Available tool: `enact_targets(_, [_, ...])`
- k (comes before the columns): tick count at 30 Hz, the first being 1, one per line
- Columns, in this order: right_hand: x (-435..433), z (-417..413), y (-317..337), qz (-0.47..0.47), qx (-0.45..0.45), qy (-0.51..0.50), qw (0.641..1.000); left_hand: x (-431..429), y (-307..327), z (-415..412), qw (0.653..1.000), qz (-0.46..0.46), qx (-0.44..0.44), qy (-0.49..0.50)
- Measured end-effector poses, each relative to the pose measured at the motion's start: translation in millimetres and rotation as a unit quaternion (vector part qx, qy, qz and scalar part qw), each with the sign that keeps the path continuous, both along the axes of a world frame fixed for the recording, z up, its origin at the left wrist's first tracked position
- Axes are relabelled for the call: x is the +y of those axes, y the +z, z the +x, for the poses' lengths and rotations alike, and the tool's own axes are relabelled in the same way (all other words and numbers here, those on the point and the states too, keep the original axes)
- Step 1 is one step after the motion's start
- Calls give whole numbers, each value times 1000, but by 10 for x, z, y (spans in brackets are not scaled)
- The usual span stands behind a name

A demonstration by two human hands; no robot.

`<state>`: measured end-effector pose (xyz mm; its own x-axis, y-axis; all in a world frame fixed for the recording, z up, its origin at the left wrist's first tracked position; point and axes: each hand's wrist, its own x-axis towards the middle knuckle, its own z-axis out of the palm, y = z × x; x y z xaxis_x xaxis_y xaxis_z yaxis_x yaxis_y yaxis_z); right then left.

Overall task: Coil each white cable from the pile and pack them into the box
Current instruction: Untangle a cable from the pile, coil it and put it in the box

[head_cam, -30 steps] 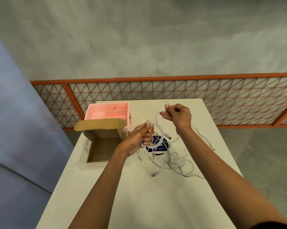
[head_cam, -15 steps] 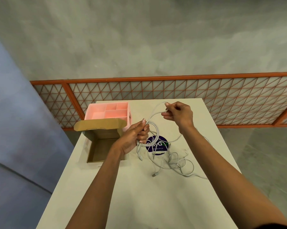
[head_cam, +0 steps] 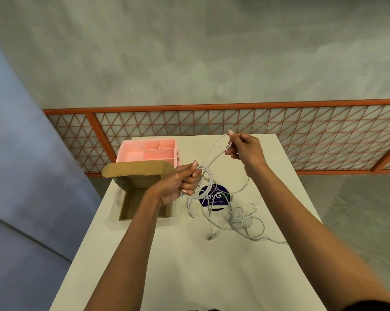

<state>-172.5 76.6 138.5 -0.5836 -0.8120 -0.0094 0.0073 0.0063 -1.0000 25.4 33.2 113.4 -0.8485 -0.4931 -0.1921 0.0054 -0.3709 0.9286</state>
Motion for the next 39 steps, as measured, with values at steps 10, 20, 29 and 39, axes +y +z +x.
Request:
enact_targets(10, [-7,-9,-24,5,-57,29,998,-16,0,9,1000,8,2,-2])
enact_targets(20, [-19,10,-59,55,-76,48,994,-15,-56,-12,1000,21,10,12])
enact_targets(29, [117,276,-298,171,-43,152,972,19,-100,-146,997,-53,-22,47])
enact_targets(39, [137,206,-284,199,-135,312,919,-2,-148,-147,980,-135,-75,124])
